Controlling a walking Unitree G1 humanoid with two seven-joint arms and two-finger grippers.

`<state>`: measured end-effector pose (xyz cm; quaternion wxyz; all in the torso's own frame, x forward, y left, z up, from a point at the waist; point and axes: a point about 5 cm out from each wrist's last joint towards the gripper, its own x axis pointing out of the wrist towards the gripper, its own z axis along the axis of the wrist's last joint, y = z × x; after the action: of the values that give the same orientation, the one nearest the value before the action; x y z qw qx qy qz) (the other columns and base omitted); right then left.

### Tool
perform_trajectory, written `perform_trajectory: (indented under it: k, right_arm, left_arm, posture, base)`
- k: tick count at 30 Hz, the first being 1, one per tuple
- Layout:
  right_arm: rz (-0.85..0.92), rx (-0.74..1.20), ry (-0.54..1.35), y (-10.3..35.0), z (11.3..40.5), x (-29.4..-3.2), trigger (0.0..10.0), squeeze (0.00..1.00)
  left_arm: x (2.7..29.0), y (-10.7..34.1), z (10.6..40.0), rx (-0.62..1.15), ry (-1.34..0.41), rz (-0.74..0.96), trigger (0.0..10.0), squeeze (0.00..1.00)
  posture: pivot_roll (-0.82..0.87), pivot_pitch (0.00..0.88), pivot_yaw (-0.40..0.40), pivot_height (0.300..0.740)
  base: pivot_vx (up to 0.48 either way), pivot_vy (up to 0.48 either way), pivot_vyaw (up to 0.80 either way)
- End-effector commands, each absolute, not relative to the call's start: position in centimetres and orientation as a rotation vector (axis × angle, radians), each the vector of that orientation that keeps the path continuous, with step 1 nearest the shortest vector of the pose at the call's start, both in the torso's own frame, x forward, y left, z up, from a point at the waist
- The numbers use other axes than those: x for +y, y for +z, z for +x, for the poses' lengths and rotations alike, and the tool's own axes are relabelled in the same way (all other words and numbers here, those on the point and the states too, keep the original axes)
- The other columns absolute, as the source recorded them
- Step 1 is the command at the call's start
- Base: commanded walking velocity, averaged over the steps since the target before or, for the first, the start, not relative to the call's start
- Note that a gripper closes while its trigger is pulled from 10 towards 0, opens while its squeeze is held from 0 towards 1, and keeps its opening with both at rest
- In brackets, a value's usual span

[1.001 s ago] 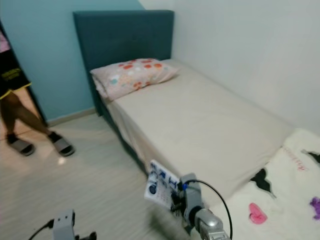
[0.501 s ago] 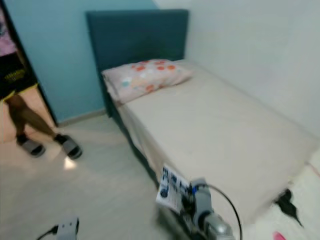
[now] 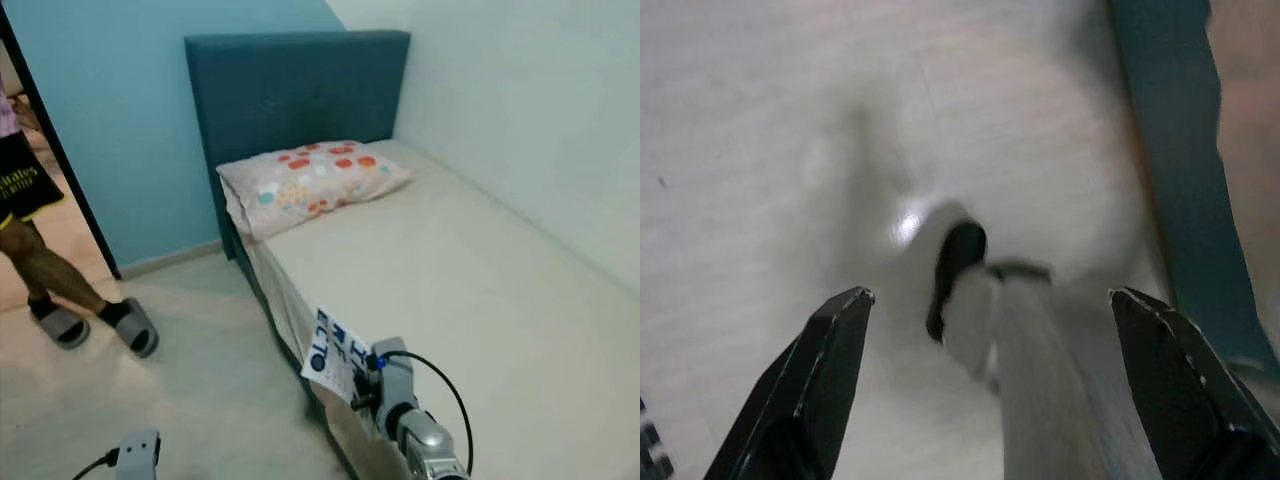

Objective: Clean up the room

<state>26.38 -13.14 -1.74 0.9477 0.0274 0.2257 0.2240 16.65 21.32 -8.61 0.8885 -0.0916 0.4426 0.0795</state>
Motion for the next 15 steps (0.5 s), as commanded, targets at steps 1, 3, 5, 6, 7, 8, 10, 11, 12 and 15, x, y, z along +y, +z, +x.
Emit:
perform_trajectory:
  k: [1, 3, 5, 6, 7, 8, 10, 11, 12, 15]
  right_arm:
    - [0.045, 0.404, 0.47, -0.9, 27.0, -13.4, 10.0, 0.0]
    - [0.054, 0.398, 0.482, -0.8, 27.1, -13.3, 10.0, 0.0]
    - [0.059, 0.395, 0.489, -0.7, 27.1, -13.2, 10.0, 0.0]
    - [0.059, 0.393, 0.49, -0.7, 27.1, -13.2, 10.0, 0.0]
    - [0.074, 0.389, 0.481, -0.6, 27.2, -13.2, 10.0, 0.0]
    - [0.074, 0.389, 0.481, -0.6, 27.2, -13.2, 10.0, 0.0]
    - [0.088, 0.387, 0.431, -0.5, 27.5, -13.5, 10.0, 0.0]
    - [0.093, 0.387, 0.41, -0.4, 27.6, -13.7, 10.0, 0.0]
    - [0.107, 0.389, 0.385, -0.3, 27.8, -13.9, 10.0, 0.0]
    - [0.13, 0.39, 0.354, -0.2, 28.0, -14.2, 10.0, 0.0]
  left_arm:
    - [21.2, -8.6, 16.7, 0.929, 0.153, -0.181, 10.0, 0.0]
    - [21.3, -8.6, 16.7, 0.928, 0.153, -0.181, 10.0, 0.0]
    - [21.3, -8.6, 16.7, 0.927, 0.154, -0.181, 10.0, 0.0]
    - [21.3, -8.6, 16.7, 0.927, 0.155, -0.181, 10.0, 0.0]
    - [21.3, -8.6, 16.8, 0.927, 0.155, -0.181, 10.0, 0.0]
    - [21.3, -8.6, 16.8, 0.927, 0.155, -0.181, 10.0, 0.0]
    - [21.2, -8.6, 16.8, 0.928, 0.151, -0.178, 10.0, 0.0]
    - [21.2, -8.6, 16.7, 0.928, 0.148, -0.176, 10.0, 0.0]
    - [21.2, -8.6, 16.7, 0.929, 0.147, -0.175, 10.0, 0.0]
    - [21.2, -8.6, 16.7, 0.931, 0.144, -0.174, 10.0, 0.0]
  posture:
    - [0.03, 0.0, -0.085, 0.74]
    - [0.03, 0.0, -0.084, 0.74]
    - [0.03, 0.0, -0.083, 0.74]
    - [0.03, 0.0, -0.084, 0.74]
    - [0.03, 0.0, -0.084, 0.74]
    - [0.03, 0.0, -0.084, 0.74]
    - [0.03, 0.0, -0.079, 0.74]
    - [0.03, 0.0, -0.078, 0.74]
    - [0.03, 0.0, -0.075, 0.74]
    - [0.02, 0.0, -0.073, 0.74]
  base:
    - [0.48, 0.0, 0.79]
    - [0.48, 0.0, 0.79]
    - [0.48, 0.0, 0.79]
    - [0.48, 0.0, 0.79]
    - [0.48, 0.0, 0.79]
    - [0.48, 0.0, 0.79]
    - [0.48, 0.0, 0.0]
    - [0.48, 0.0, 0.0]
    - [0.48, 0.0, 0.0]
    - [0.48, 0.0, 0.0]
